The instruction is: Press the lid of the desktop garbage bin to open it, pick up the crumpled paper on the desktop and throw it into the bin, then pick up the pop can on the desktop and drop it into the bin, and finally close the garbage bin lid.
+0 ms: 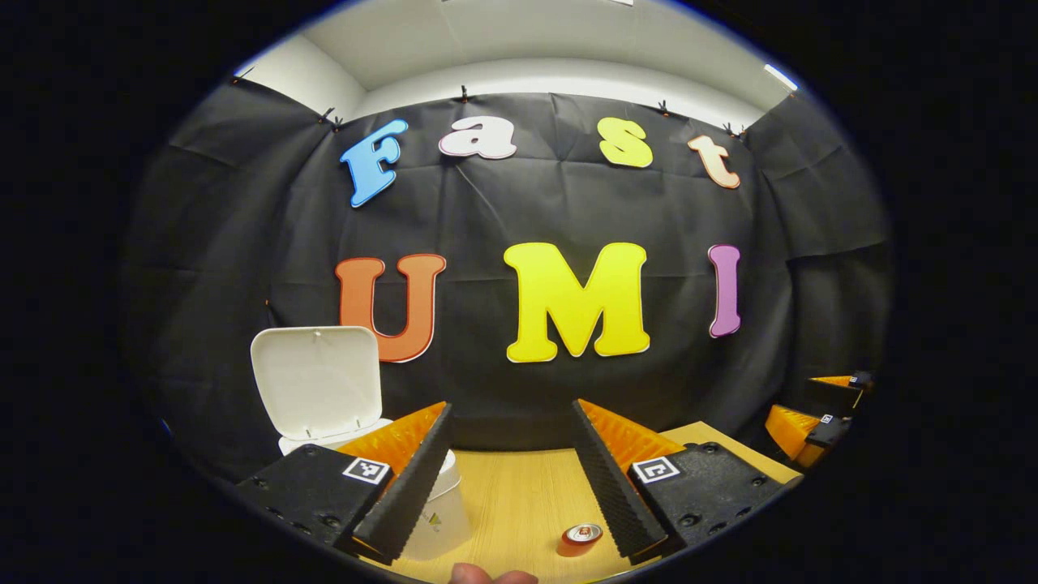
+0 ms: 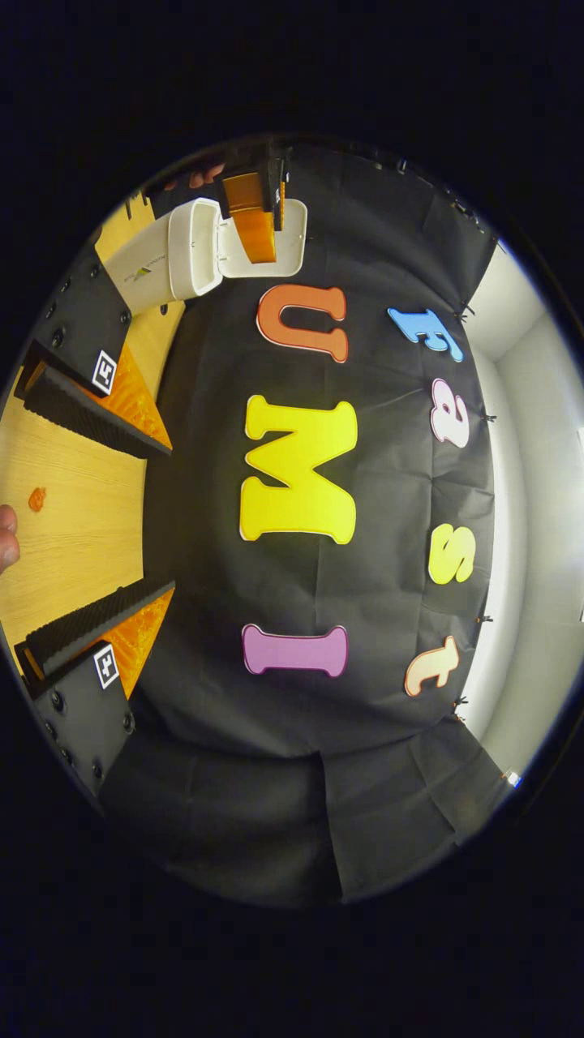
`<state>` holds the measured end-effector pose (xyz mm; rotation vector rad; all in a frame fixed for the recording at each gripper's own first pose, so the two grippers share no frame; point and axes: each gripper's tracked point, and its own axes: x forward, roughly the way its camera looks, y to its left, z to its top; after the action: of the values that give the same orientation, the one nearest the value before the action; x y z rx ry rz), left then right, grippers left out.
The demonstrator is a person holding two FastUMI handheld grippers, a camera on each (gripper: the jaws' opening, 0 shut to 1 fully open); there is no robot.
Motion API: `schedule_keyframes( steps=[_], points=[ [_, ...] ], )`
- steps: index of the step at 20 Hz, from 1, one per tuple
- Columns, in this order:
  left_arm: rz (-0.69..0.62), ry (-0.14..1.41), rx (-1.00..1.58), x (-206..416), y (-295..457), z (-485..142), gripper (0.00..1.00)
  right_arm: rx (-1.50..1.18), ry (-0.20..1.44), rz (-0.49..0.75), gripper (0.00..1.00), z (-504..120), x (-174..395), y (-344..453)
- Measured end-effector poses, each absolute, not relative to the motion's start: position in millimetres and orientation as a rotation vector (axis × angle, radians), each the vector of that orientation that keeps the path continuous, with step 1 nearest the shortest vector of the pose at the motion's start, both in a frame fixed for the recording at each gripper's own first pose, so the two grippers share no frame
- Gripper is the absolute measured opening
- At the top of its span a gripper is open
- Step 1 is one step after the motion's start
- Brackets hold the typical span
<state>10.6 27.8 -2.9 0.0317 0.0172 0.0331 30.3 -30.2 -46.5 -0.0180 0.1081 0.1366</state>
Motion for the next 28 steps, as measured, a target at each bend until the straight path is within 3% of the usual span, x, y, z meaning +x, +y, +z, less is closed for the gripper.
schedule_keyframes(
  steps=[1, 3, 12, 17, 22, 23, 26, 27, 28],
  points=[
    [0.026, 0.026, 0.036, 6.6, 23.5, -7.3, 0.94, -0.016, 0.139, 0.15, 0.95, -59.6, 29.2, -30.4],
    [0.014, 0.045, 0.047, -1.0, 16.4, -16.3, 0.96, -0.027, 0.186, 0.163, 0.95, -83.0, 29.7, -31.6],
    [0.064, 0.134, 0.038, -21.9, 28.8, -38.1, 0.96, -0.047, 0.522, 0.263, 0.95, -247.4, 40.1, -9.8],
    [0.141, 0.148, 0.071, -31.9, 58.3, -36.8, 0.96, -0.07, 0.804, 0.238, 0.96, -365.3, 39.0, -17.8],
    [0.186, 0.177, 0.075, -34.7, 77.7, -45.8, 0.96, -0.064, 0.917, 0.221, 0.95, -411.2, 48.3, -19.1],
    [0.192, 0.18, 0.074, -36.2, 80.1, -46.1, 0.96, -0.065, 0.931, 0.214, 0.91, -416.5, 49.5, -20.8],
    [0.207, 0.188, 0.07, -36.5, 84.5, -48.3, 0.96, -0.076, 0.948, 0.216, 0.55, -425.1, 51.4, -20.2],
    [0.207, 0.188, 0.07, -36.9, 84.8, -48.7, 0.96, -0.093, 0.946, 0.222, 0.54, -422.9, 52.0, -21.6],
    [0.209, 0.189, 0.074, -37.0, 85.6, -48.3, 0.96, -0.104, 0.955, 0.217, 0.34, -424.2, 50.3, -21.6]
  ],
)
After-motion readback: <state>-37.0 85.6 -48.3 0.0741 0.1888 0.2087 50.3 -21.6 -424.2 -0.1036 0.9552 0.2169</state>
